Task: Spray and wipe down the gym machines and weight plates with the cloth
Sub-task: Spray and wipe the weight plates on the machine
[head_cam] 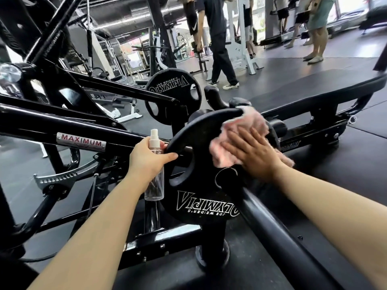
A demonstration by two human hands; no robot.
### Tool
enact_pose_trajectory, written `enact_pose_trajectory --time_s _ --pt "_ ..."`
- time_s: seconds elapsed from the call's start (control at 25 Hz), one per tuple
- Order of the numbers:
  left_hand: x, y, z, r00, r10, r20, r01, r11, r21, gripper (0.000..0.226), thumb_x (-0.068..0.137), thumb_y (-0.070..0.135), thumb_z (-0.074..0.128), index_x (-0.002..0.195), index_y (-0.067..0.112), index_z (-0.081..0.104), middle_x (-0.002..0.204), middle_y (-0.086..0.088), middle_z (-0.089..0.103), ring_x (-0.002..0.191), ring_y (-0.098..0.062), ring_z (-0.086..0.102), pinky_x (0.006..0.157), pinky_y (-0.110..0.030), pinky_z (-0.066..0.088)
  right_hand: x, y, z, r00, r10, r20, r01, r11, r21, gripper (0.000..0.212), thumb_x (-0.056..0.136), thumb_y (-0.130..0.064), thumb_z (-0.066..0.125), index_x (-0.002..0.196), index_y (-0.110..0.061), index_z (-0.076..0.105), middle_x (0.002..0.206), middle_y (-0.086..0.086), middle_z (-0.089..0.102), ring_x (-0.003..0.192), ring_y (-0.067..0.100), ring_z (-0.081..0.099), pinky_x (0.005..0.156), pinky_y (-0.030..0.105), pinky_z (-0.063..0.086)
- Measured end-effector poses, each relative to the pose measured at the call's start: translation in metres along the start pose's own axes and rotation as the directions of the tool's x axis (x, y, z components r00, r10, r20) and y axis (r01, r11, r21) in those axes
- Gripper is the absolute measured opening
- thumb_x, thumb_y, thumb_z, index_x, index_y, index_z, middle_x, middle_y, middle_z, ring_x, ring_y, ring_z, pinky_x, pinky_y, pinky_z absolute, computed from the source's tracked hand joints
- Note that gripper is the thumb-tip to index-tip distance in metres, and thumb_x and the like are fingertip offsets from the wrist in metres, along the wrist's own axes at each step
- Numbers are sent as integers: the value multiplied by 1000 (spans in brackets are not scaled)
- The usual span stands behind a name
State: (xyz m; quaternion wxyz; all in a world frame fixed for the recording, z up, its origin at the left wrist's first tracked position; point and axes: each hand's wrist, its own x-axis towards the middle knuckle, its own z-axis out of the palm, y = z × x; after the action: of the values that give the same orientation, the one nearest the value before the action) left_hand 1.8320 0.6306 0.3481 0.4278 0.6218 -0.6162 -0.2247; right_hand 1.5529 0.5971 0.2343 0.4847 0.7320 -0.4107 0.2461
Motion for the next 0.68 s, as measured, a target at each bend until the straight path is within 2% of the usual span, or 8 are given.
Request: enact_pose_trajectory --time_s 0.12,0.2,0.24,0.32,0.4,0.48,0.56,0.68 --pt "2 -2 1 1000 2 5 -2 1000 -5 36 60 16 87 76 25 56 82 0 63 81 -22 62 87 -45 52 -62 3 0 982 64 180 -83 992 97 68 78 -28 37 145 -24 20 140 11 32 126 37 35 109 45 23" --pt "2 -2 2 1000 3 6 -3 1000 -2 36 59 15 87 76 24 56 80 0 62 79 -21 60 88 -44 51 -84 3 -7 924 143 356 -230 949 216 71 76 -27 35 146 -23 22 146 11 31 130 41 39 94 53 46" --pt "3 -2 2 1000 3 7 -3 1000 -2 36 59 15 87 75 24 56 80 0 62 79 -21 60 87 -44 51 -84 -3 -10 892 195 407 -329 899 290 74 76 -27 34 148 -25 16 151 12 28 133 41 35 92 56 47" --pt "2 -4 2 1000 1 -1 -1 1000 -10 36 60 16 87 76 24 56 82 0 62 79 -22 61 85 -42 52 -61 -24 -14 865 290 409 -468 761 450 77 81 -26 35 150 -29 2 151 16 21 143 30 16 112 47 25" --pt "-3 -7 3 1000 -1 -22 0 1000 -25 35 62 17 86 77 25 55 82 1 62 77 -20 60 80 -39 52 -23 -32 -21 881 305 362 -463 711 529 67 87 -25 38 149 -13 14 147 20 24 144 18 -2 115 34 4" --pt "-8 -13 3 999 -17 -40 16 999 -31 35 64 17 85 77 26 54 81 4 61 75 -17 58 76 -34 49 5 -28 -31 920 218 325 -375 728 574 62 90 -28 40 143 1 26 148 18 23 140 19 1 115 28 -2" --pt "-12 -25 3 998 -40 -47 38 998 -41 34 64 17 85 78 25 55 81 4 61 76 -18 58 77 -36 49 15 -26 -40 932 196 306 -352 693 629 62 91 -30 39 143 2 27 149 11 18 139 16 7 115 20 -5" --pt "-18 -37 -3 995 -102 -24 102 995 7 34 62 15 86 78 23 57 83 -2 63 81 -24 60 83 -43 50 35 -24 -62 896 389 214 -403 509 761 56 92 -19 45 140 6 31 148 13 24 140 11 10 114 12 1"
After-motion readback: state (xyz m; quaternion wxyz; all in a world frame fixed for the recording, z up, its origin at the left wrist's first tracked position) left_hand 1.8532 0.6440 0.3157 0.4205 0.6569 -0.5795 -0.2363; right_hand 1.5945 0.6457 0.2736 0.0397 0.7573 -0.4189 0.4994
